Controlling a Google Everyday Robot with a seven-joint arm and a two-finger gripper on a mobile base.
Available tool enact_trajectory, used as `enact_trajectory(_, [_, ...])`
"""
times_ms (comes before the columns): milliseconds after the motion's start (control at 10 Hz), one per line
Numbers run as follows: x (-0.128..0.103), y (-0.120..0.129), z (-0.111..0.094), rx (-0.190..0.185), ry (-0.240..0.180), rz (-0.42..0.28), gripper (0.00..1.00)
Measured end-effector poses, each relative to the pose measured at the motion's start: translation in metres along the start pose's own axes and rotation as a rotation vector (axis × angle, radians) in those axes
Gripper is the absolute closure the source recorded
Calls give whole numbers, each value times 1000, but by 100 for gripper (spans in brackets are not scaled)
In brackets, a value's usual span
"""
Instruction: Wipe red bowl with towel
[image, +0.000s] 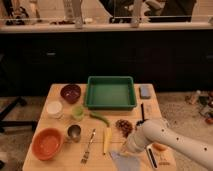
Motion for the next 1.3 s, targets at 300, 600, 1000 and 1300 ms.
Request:
enact_trajectory(300, [0,0,0,0,0,0,100])
enact_trajectory(600, [0,0,0,0,0,1,100])
enact_trajectory(1000, [0,0,-1,3,0,0,100])
enact_trajectory(1300, [-19,12,-11,37,1,-55,100])
